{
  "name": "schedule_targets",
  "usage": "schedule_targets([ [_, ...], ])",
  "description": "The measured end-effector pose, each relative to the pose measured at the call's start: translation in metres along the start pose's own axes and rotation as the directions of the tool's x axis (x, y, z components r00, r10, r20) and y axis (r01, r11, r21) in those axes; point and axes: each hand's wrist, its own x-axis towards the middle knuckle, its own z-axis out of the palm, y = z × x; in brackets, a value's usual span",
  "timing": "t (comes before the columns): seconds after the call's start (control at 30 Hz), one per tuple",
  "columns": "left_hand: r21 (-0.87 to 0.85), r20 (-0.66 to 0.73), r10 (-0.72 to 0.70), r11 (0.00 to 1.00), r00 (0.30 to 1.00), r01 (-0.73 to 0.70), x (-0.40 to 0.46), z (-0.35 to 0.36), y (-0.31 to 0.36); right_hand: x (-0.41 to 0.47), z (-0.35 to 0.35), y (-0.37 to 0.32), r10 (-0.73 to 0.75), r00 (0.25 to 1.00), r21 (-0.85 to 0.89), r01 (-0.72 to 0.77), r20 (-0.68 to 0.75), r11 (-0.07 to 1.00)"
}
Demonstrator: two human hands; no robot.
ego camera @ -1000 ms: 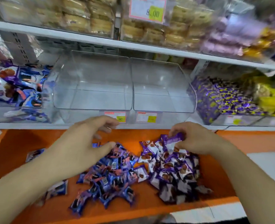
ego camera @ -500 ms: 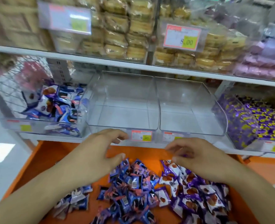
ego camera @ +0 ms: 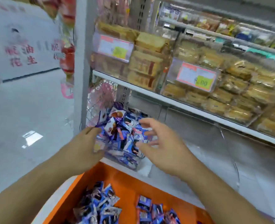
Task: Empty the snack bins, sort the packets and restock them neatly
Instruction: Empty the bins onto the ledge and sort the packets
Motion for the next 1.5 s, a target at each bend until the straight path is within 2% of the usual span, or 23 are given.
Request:
schedule_targets([
  [0.07,-0.03,-0.017,-0.024,0.999,1.0,0.023,0.004,0.0,-0.013,0.059,0.025,-0.007,-0.036,0.998,-0.082,0.04,0.054,0.996],
  [0.2,-0.075,-0.055,-0.037,0.997,0.998,0.033,0.011,-0.002,-0.021,0.154,0.064,0.005,0.086,0.969,-0.187,-0.042,0.231,0.981],
  [0.33,-0.098,-0.063,-0.025,0.995,0.998,0.019,0.013,-0.003,-0.024,0.202,0.078,0.025,0.21,0.897,-0.375,-0.054,0.389,0.925],
  [0.43,-0.1,-0.069,-0.016,0.995,0.997,0.009,0.014,-0.001,-0.029,0.214,0.087,0.029,0.213,0.871,-0.353,-0.049,0.443,0.934],
  [0.63,-0.113,-0.095,-0.016,0.994,0.995,0.006,0.016,0.0,-0.029,0.203,0.103,0.036,0.084,0.957,-0.379,0.029,0.278,0.925],
  [0.8,-0.129,-0.076,-0.014,0.992,0.997,0.004,0.016,0.0,-0.029,0.187,0.107,0.032,-0.059,0.983,-0.422,0.128,0.171,0.898],
  [0.93,-0.133,-0.057,-0.009,0.991,0.998,0.001,0.015,-0.001,-0.028,0.181,0.103,0.034,-0.113,0.992,-0.298,0.123,0.048,0.947],
  [1.03,-0.127,-0.057,-0.012,0.992,0.998,0.004,0.015,0.0,-0.027,0.174,0.095,0.03,-0.056,0.998,-0.179,0.057,0.009,0.982],
  [1.1,-0.136,-0.062,-0.012,0.991,0.998,0.004,0.015,0.0,-0.026,0.169,0.087,0.023,0.002,0.999,-0.033,-0.003,-0.033,0.999],
  [1.2,-0.151,-0.071,-0.012,0.989,0.997,0.001,0.015,-0.002,-0.023,0.15,0.066,0.006,0.064,0.994,0.197,-0.045,-0.09,0.979],
  [1.3,-0.182,-0.088,-0.01,0.983,0.996,-0.006,0.012,-0.007,-0.016,0.115,0.044,-0.011,0.06,0.998,0.381,-0.042,-0.037,0.924],
  [1.4,-0.284,-0.117,0.016,0.957,0.993,-0.049,0.007,-0.013,-0.003,0.073,0.032,-0.018,-0.007,1.0,0.454,0.001,0.01,0.891],
  [1.5,-0.526,-0.087,0.085,0.842,0.993,-0.118,-0.004,-0.016,0.025,0.029,0.021,-0.013,0.059,0.998,0.485,-0.055,0.007,0.873],
])
